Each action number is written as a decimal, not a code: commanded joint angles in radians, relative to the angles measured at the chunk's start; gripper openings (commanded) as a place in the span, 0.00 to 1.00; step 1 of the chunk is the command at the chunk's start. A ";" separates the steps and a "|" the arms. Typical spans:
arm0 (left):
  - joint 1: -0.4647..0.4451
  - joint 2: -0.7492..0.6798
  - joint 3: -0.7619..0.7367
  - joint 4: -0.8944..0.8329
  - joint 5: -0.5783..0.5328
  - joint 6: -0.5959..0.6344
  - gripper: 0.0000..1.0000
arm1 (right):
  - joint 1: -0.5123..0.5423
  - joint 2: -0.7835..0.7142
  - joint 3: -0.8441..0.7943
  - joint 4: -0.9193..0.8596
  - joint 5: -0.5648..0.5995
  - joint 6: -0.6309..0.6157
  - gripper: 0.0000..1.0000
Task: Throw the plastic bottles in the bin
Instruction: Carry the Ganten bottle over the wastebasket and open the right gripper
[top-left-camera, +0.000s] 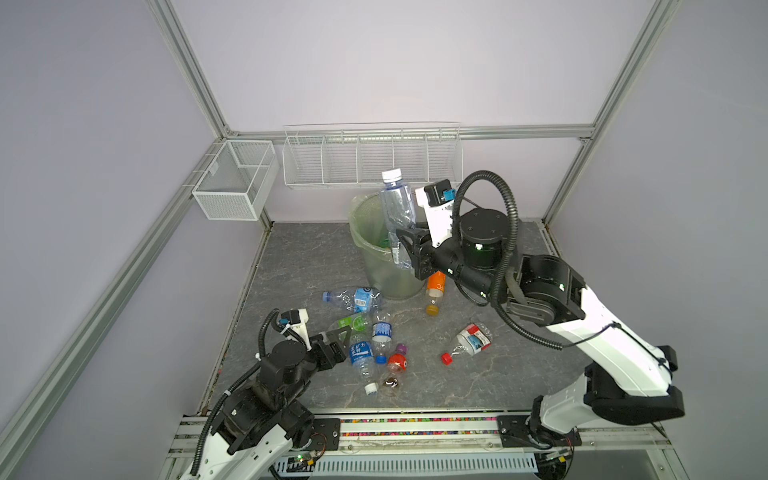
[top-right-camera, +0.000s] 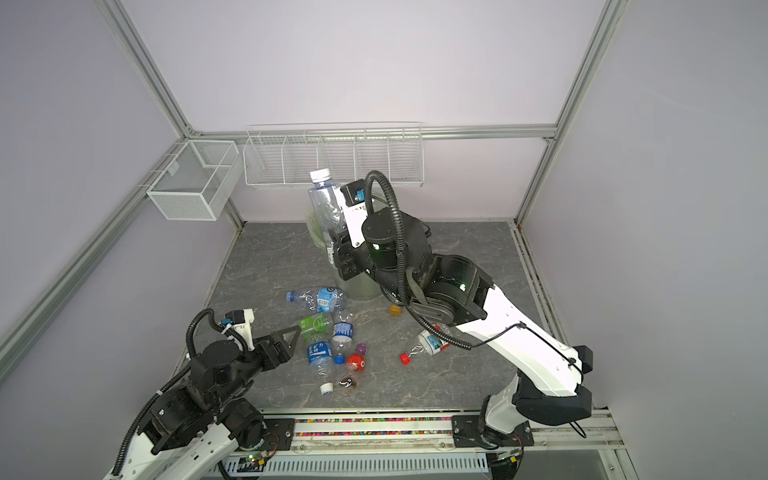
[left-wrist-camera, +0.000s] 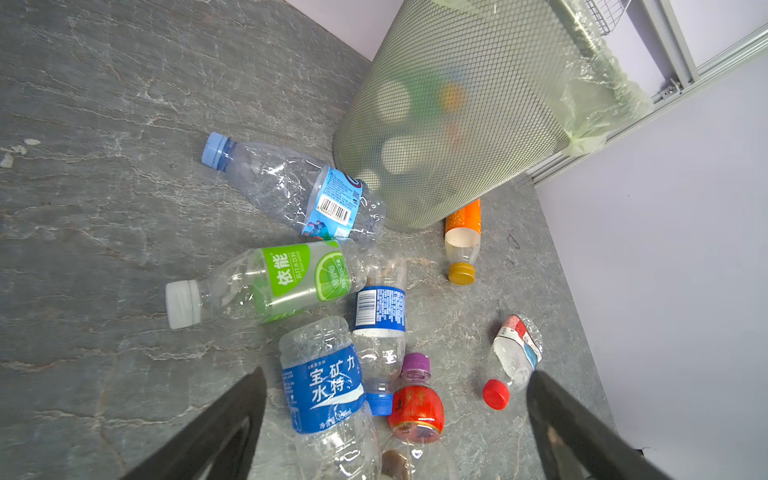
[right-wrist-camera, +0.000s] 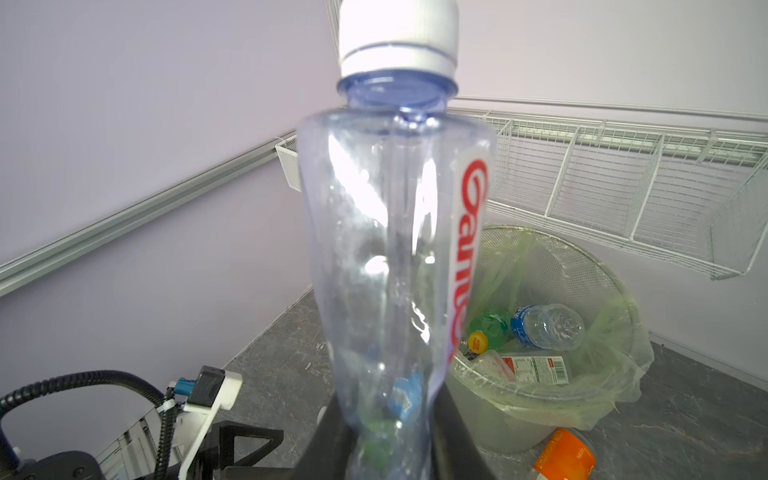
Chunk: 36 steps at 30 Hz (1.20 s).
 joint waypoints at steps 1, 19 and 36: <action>-0.005 -0.011 -0.003 -0.015 0.001 -0.009 0.97 | -0.017 0.053 0.069 -0.007 -0.018 -0.054 0.06; -0.005 -0.011 0.012 -0.029 -0.002 -0.009 0.97 | -0.159 0.183 0.279 -0.062 -0.154 0.005 0.06; -0.005 -0.041 0.024 -0.048 0.004 -0.028 0.96 | -0.420 0.552 0.494 -0.231 -0.451 0.165 0.20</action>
